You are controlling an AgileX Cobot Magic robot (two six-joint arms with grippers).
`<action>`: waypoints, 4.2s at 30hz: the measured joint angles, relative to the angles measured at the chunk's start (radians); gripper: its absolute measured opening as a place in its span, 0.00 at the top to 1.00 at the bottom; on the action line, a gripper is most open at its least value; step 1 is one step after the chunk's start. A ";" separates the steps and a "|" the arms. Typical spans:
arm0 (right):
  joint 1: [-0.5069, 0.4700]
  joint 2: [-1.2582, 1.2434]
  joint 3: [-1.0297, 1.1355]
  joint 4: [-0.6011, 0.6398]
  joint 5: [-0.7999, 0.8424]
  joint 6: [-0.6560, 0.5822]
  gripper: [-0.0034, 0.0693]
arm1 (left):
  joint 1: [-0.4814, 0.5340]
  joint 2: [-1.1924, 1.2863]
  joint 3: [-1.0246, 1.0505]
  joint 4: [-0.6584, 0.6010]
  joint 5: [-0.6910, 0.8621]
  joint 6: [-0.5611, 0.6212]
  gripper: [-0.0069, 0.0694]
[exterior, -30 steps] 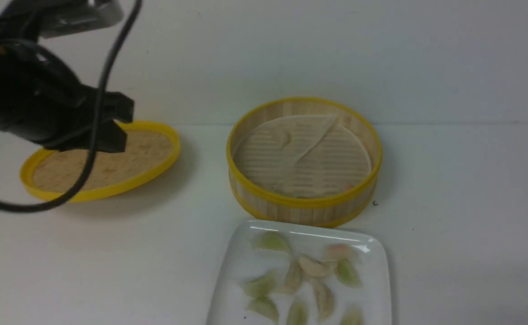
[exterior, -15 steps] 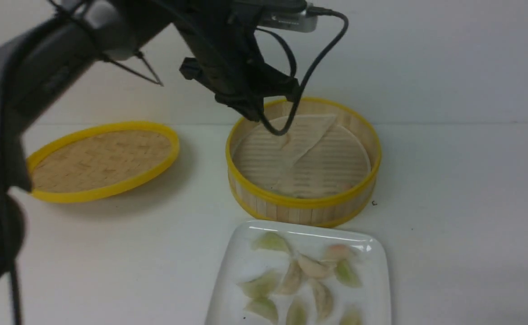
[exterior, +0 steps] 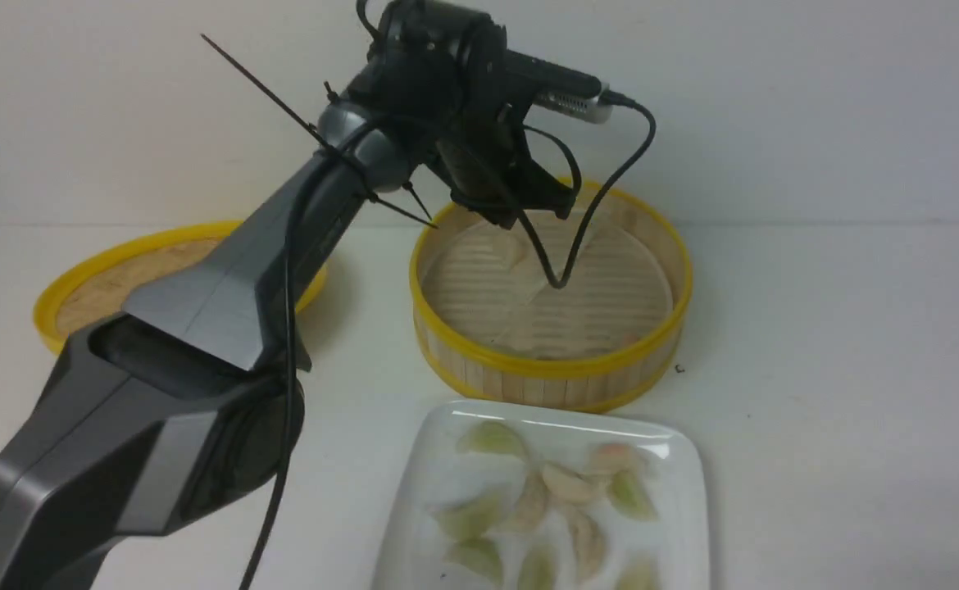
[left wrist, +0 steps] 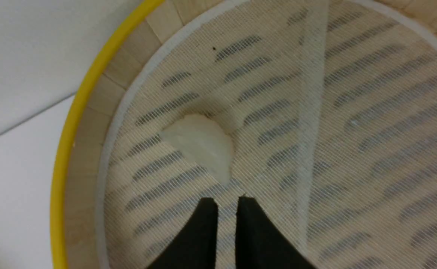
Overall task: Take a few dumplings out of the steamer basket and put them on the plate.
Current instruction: Use the left arm to grab a dumpling from the steamer
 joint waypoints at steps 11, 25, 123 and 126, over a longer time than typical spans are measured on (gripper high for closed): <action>0.000 0.000 0.000 0.000 0.000 0.000 0.97 | 0.015 0.079 -0.003 0.074 -0.068 0.070 0.41; 0.000 0.000 0.000 0.000 0.000 0.000 0.97 | 0.026 0.109 -0.032 0.081 -0.078 0.201 0.35; 0.000 0.000 0.000 0.000 -0.001 0.004 0.97 | 0.150 0.102 -0.270 -0.302 0.077 0.401 0.47; 0.000 0.000 0.000 0.000 -0.001 0.004 0.97 | 0.150 0.053 -0.270 -0.311 0.081 0.290 0.47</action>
